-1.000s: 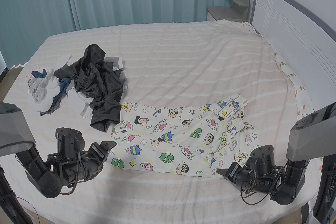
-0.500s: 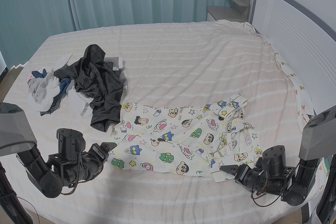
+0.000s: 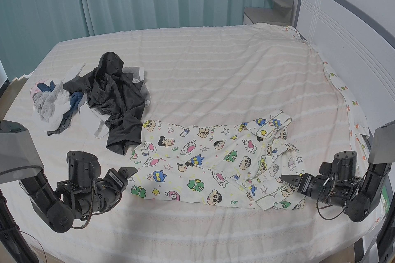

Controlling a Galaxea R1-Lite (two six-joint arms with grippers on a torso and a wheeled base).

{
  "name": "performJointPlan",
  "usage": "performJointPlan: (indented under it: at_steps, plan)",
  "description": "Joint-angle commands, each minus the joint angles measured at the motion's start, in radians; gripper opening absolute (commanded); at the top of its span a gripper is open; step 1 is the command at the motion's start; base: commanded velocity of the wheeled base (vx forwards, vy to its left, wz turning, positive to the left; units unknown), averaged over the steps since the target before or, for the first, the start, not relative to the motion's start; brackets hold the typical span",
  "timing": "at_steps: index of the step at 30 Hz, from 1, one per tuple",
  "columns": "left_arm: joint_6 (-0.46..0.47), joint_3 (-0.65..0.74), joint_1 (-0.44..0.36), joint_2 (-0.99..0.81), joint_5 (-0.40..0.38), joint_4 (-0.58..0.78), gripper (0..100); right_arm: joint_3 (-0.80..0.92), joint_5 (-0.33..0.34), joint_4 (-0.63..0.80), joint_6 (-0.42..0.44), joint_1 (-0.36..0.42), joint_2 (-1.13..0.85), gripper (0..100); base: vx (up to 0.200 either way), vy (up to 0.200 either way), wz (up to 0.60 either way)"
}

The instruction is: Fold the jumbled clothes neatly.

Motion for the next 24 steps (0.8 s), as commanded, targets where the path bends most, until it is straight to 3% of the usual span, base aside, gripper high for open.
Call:
performJointPlan:
  at_steps: [1, 16, 24]
  plan:
    - [0.000, 0.000, 0.001, 0.003, 0.000, 0.000, 100, -0.032, 0.015, 0.002, -0.011, -0.027, -0.002, 100, 0.000, 0.000, 0.00]
    - [0.000, -0.003, 0.014, 0.006, -0.003, 0.000, 100, 0.100, 0.059, 0.035, -0.015, -0.018, -0.108, 100, 0.000, 0.000, 0.00]
    - [0.000, -0.002, 0.014, 0.006, -0.003, 0.000, 100, 0.011, 0.044, 0.032, -0.011, -0.058, -0.010, 100, 0.000, 0.000, 0.00]
